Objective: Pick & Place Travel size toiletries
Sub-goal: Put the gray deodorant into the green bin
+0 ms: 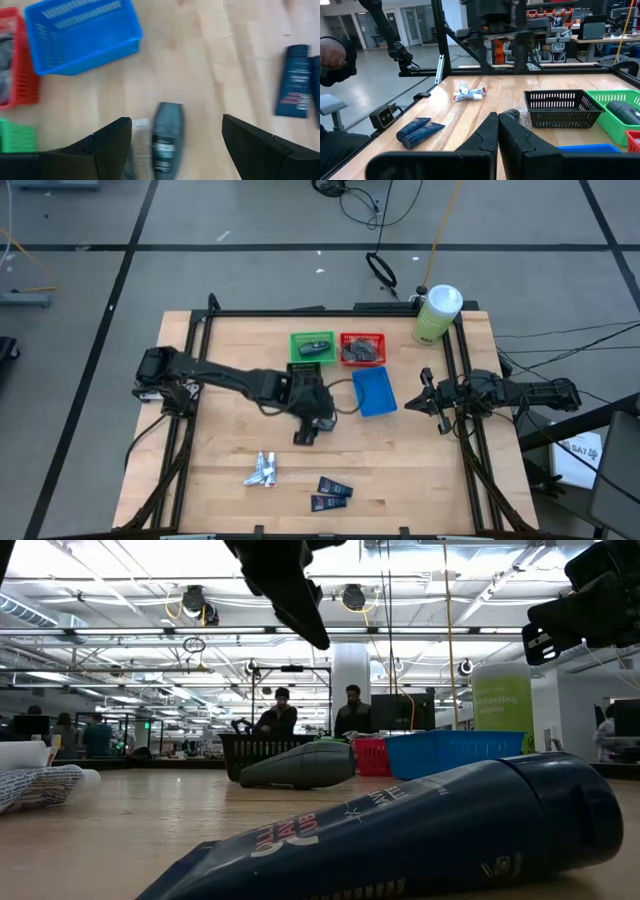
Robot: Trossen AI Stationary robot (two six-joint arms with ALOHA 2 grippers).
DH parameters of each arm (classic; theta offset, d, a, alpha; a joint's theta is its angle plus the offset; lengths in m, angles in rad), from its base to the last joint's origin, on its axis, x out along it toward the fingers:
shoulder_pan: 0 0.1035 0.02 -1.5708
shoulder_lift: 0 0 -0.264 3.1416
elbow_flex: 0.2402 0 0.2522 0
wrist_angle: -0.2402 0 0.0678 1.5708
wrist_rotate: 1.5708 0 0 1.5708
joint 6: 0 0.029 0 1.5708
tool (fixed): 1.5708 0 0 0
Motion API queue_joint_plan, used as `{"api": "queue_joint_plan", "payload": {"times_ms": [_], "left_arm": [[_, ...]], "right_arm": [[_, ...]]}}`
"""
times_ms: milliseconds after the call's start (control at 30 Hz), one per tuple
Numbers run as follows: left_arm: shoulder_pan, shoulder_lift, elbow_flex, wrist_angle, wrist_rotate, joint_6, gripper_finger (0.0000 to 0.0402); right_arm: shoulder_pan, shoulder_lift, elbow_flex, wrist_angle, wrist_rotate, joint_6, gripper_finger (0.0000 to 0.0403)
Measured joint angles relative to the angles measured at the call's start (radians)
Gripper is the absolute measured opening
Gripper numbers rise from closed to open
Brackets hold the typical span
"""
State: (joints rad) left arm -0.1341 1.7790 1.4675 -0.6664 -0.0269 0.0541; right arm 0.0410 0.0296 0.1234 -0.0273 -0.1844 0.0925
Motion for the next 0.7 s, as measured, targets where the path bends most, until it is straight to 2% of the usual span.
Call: {"api": "queue_joint_plan", "payload": {"times_ms": [133,333,700], "left_arm": [[-0.044,0.000,-0.040,0.029,-0.012,-0.035,0.0299],[-0.079,0.000,-0.173,0.180,-0.127,-0.042,0.0299],[-0.081,0.000,-0.344,0.406,-0.130,-0.143,0.0299]], "right_arm": [[0.000,0.000,0.000,0.000,0.000,0.000,0.0004],[0.000,0.000,0.000,0.000,0.000,0.000,0.0004],[0.000,0.000,0.000,0.000,0.000,0.000,0.0004]]}}
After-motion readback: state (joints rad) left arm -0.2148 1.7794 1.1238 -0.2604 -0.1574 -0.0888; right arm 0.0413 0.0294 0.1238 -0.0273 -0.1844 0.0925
